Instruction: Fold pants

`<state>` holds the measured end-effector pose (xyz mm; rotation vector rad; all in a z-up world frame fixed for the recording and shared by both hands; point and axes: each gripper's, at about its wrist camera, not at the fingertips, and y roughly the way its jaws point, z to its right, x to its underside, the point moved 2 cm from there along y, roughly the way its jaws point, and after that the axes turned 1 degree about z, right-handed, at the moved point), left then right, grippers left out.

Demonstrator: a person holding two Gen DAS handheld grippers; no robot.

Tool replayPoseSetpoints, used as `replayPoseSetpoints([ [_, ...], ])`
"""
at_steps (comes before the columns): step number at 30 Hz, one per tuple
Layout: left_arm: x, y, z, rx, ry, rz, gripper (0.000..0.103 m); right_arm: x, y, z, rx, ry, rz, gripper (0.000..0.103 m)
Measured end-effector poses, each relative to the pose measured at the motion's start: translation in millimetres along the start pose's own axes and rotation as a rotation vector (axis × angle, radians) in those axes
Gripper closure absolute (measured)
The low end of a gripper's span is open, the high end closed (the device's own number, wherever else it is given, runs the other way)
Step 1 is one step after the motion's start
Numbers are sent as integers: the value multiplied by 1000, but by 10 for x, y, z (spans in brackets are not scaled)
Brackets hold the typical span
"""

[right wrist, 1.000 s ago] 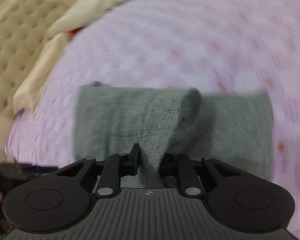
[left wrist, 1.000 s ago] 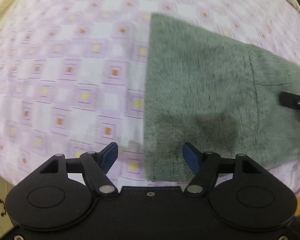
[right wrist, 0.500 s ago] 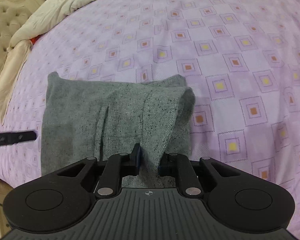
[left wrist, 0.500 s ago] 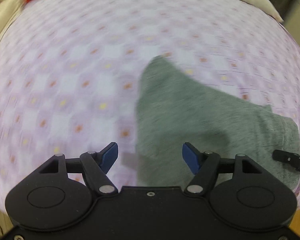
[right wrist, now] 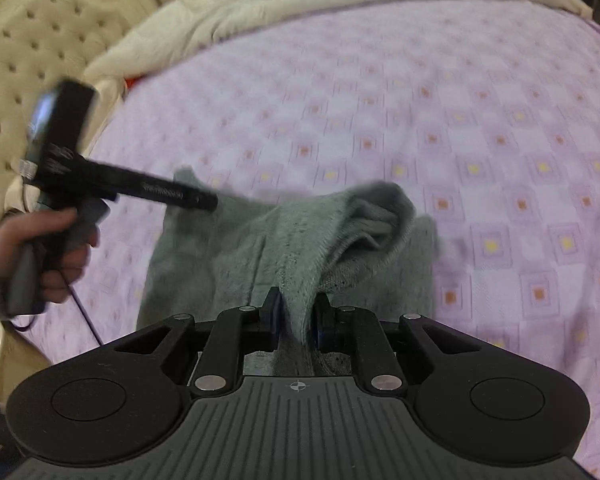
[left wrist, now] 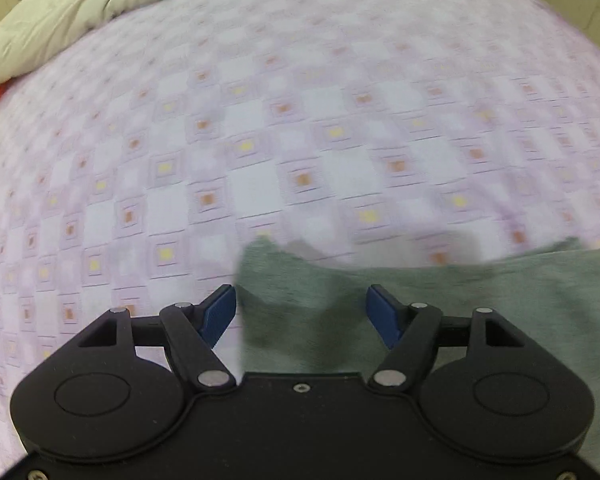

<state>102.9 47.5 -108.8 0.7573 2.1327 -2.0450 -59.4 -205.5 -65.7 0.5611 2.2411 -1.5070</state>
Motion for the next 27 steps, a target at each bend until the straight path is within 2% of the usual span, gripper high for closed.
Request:
replayPoseSetpoints([
  [2,3,227,-139,-20,-25,-71,24,4,193,167,87,49,-58,85],
  [4,21,393,-245,26,-55,-118,18,12,379,245,144,51,-114,79],
  [7,-7,410,-229,21,-14,-113,16,-16,426,195,211,32,-124,70],
  [9,-6,411,-204,23,14,-108,15,-22,375,161,240,44,-105,69],
  [11,-4,428,-217,38,-4,-118,15,-27,296,116,267,64,-100,68],
  [16,-1,423,-254,46,-18,-125,15,-169,150,11,386,140,-158,68],
  [22,-81,409,-248,28,-5,-134,16,-371,69,-154,430,117,-207,68],
  [27,-121,324,-247,30,-12,-133,21,-444,55,-245,406,123,-215,67],
])
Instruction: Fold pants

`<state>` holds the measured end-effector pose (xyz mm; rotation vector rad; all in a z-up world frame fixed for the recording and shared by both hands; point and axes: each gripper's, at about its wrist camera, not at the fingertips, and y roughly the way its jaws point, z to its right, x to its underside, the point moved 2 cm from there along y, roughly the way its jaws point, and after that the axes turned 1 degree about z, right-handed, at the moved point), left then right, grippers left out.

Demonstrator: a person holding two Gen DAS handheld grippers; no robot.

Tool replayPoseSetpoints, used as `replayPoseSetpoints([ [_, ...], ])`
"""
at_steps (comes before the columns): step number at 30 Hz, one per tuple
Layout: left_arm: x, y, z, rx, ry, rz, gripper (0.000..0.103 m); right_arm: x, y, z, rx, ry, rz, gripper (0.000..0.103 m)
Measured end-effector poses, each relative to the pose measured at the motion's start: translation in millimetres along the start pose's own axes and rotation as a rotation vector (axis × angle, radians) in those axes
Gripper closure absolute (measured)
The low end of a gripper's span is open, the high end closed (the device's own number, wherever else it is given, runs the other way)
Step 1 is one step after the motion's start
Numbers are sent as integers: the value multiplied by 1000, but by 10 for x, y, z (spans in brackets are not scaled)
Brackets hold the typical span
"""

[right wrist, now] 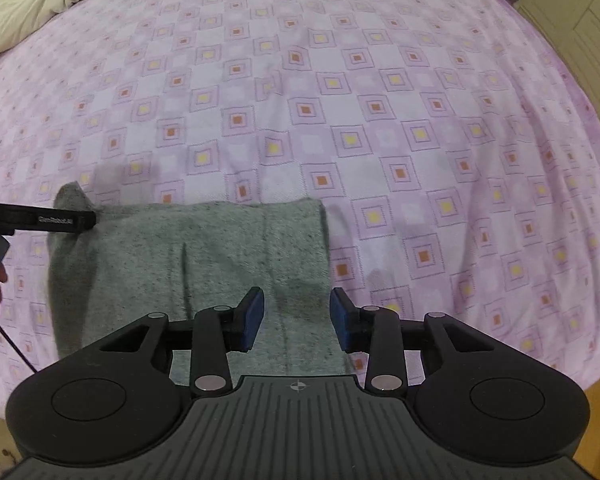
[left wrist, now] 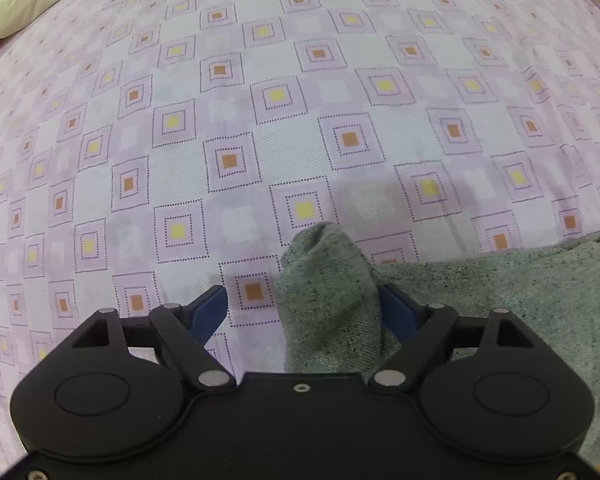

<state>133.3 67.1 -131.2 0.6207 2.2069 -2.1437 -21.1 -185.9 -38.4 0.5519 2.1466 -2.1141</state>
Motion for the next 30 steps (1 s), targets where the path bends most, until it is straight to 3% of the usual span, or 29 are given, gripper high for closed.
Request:
replayPoseSetpoints([
  [5,28,-353,-4,9,-33,51,24,-43,-7,-49,-11,-8,-6,65],
  [10,298,-634,68,43,-40,58,24,-73,-20,-105,-31,-21,-13,64],
  [14,673,-644,237,68,-18,9,24,-89,31,-121,-39,-42,-20,64],
  [21,1347,-145,499,31,46,-213,21,-126,60,-131,-53,-69,-30,64],
  [26,1454,-141,432,28,-9,-219,19,-118,68,-149,-69,-95,-26,64],
  [30,1476,-107,373,23,-60,-221,16,33,277,-172,-70,-133,-74,64],
])
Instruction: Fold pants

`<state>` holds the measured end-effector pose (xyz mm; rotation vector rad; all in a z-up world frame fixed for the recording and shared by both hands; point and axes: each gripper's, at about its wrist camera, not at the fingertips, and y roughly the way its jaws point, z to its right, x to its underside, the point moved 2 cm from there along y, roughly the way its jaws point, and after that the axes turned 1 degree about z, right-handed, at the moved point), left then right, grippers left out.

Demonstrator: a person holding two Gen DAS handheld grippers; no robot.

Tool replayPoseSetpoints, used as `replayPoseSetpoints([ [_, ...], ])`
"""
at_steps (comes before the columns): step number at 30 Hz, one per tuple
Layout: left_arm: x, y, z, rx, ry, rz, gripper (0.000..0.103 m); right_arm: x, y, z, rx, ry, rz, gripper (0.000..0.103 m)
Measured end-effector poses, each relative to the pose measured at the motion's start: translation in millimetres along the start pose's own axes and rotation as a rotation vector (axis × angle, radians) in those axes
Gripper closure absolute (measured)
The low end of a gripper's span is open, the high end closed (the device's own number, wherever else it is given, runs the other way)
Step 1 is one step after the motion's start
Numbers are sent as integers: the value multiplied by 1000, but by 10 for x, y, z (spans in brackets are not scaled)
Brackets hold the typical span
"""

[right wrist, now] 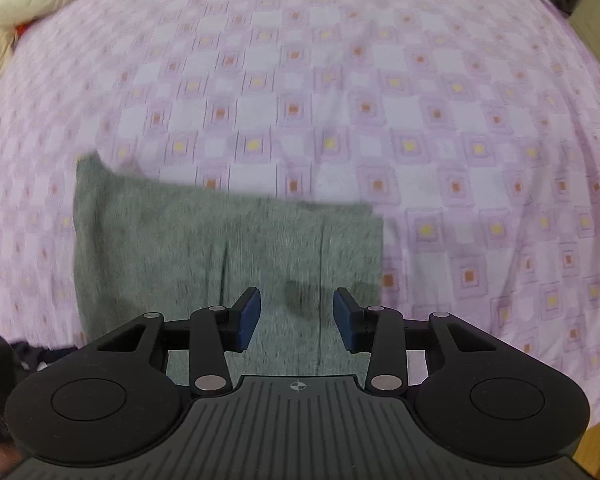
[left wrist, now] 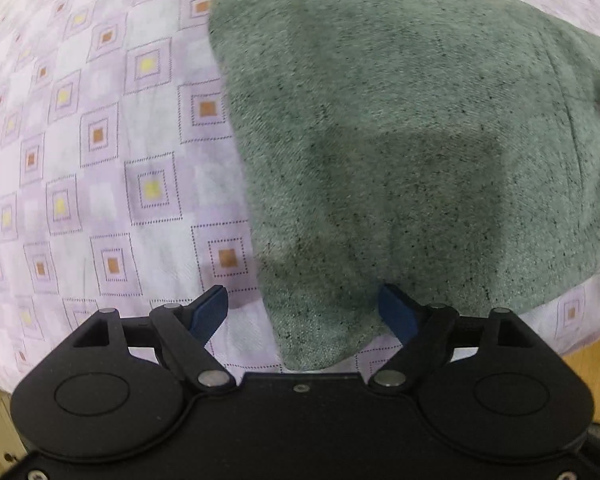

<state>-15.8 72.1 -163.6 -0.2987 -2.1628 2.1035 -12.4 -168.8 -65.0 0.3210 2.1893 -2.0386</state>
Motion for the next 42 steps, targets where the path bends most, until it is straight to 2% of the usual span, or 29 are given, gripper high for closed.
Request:
replayPoseSetpoints([
  [4,71,10,0,-13,-14,16,15,261,511,173,35,17,-117,63],
  [6,118,-38,-12,-3,-26,24,19,338,549,285,0,60,-101,61],
  [7,136,-99,-28,-1,-30,40,25,334,504,307,-2,67,-103,61],
  [8,137,-182,-35,-5,-28,61,27,318,450,306,12,58,-105,61],
  [10,94,-379,-29,-11,-6,127,27,285,252,269,37,20,-36,61],
  [13,-113,-579,-22,-2,7,221,27,202,9,181,16,-43,96,61],
  [15,-340,-599,-40,0,-7,249,27,124,-1,130,-3,-56,135,61],
  [18,-689,-513,-74,-32,-27,284,27,-10,174,68,8,-66,142,61],
  [20,-908,-367,-141,-60,-40,262,27,-102,331,75,28,-55,139,60],
  [22,-1034,-197,-216,-65,-68,229,20,-155,468,120,40,-42,121,55],
  [24,-1140,-61,-306,-44,-107,196,14,-183,558,181,39,-32,108,48],
  [26,-1182,-25,-366,-22,-144,193,13,-183,632,230,20,-22,98,47],
  [30,-1078,-157,-482,-1,-191,239,15,-132,583,315,-20,-21,126,46],
  [34,-722,-337,-519,25,-184,277,18,25,390,470,-81,-31,183,42],
  [37,-409,-352,-474,58,-184,260,18,168,316,620,-120,-20,203,31],
  [39,-226,-266,-424,81,-185,232,17,196,374,623,-132,-21,201,29],
  [42,-57,-112,-342,83,-178,196,14,240,490,665,-163,-15,153,26],
])
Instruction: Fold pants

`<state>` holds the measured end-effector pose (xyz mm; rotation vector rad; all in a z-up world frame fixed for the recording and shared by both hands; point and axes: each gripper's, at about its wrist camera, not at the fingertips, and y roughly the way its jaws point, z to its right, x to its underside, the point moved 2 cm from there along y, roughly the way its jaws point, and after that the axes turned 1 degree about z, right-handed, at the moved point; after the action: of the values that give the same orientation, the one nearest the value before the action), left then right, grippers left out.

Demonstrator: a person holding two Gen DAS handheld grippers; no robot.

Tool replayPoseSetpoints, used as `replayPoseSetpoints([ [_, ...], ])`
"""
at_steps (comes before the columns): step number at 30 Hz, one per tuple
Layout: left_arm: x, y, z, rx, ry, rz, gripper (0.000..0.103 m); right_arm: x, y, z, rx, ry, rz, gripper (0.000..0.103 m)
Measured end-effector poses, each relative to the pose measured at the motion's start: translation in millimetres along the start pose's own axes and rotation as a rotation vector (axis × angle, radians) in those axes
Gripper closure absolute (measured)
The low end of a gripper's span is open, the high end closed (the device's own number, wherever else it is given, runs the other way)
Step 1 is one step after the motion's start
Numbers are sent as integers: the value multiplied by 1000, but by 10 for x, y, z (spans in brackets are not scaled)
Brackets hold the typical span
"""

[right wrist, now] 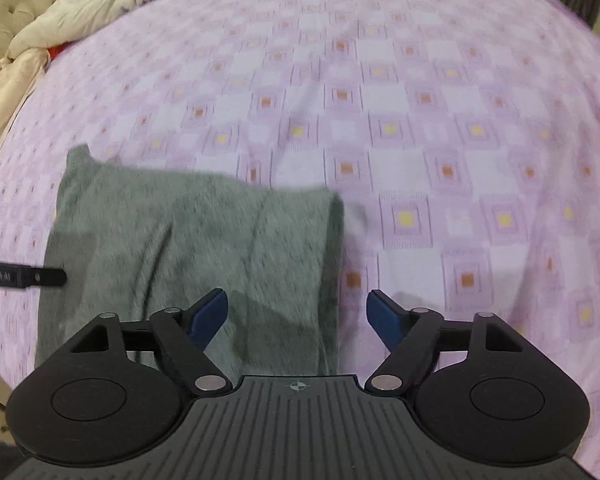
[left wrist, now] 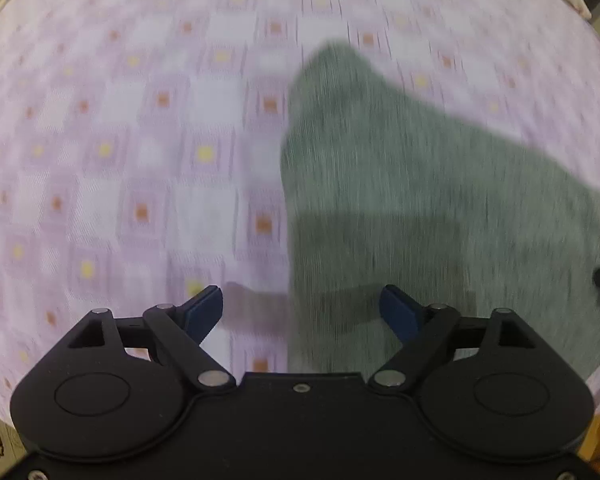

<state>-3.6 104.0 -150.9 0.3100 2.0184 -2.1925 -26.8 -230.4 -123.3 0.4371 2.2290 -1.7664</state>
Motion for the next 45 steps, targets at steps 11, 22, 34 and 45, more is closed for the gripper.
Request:
replayPoseSetpoints([
  [11,-263,339,354,23,21,47,0,-68,357,6,-126,3,-41,11],
  [22,-158,205,385,77,-67,67,48,-10,85,-101,-165,-52,-5,76],
  [34,-90,-462,-165,49,-91,224,101,-127,-838,-1100,-68,-238,129,82],
  [45,-149,-555,-1386,80,-126,226,77,-684,-1272,-2686,-131,-383,240,83],
])
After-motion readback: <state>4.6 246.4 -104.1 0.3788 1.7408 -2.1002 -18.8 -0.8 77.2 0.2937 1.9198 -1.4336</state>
